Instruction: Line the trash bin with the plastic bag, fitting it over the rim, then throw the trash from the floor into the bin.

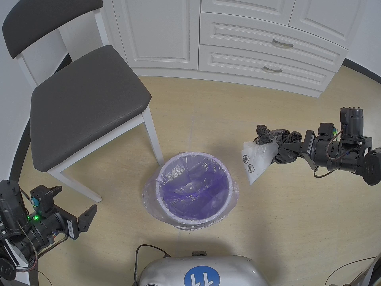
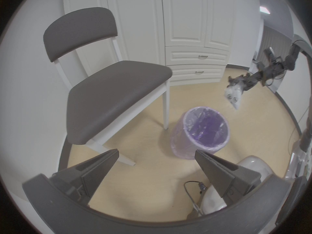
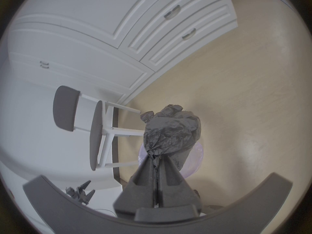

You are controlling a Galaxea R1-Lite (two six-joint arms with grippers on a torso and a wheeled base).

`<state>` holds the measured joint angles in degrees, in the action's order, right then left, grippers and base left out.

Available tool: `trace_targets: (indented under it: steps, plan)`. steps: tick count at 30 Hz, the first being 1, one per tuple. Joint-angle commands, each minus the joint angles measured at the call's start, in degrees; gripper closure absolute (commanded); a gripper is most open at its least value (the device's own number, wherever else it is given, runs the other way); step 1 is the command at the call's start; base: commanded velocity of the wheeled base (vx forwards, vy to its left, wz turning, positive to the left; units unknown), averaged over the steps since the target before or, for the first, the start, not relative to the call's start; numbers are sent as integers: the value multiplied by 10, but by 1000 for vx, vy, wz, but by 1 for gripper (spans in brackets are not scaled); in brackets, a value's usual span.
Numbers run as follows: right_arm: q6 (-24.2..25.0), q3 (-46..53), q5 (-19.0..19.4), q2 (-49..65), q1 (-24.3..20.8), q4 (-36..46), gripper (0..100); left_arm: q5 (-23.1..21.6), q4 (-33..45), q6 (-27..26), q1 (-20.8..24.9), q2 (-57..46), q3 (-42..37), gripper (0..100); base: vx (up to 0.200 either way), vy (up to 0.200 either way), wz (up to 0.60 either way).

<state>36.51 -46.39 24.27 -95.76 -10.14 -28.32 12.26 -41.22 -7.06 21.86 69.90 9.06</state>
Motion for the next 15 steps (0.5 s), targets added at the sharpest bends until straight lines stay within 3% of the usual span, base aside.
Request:
trace_targets:
  steps: [1, 8, 9, 15]
  plan:
    - [-24, 27, 0, 50, -19, -1, 100, 0, 3, -14, -28, 9, 4, 0, 0, 0, 0]
    - [-70, 56, -4, 75, -40, -1, 100, 0, 3, -19, -32, 9, 4, 0, 0, 0, 0]
    - [-138, 84, -12, 76, -43, -1, 100, 0, 2, -19, -37, 9, 9, 0, 0, 0, 0]
    - [-229, 133, -68, 109, -81, -1, 100, 0, -4, -23, -44, -4, 9, 0, 0, 0, 0]
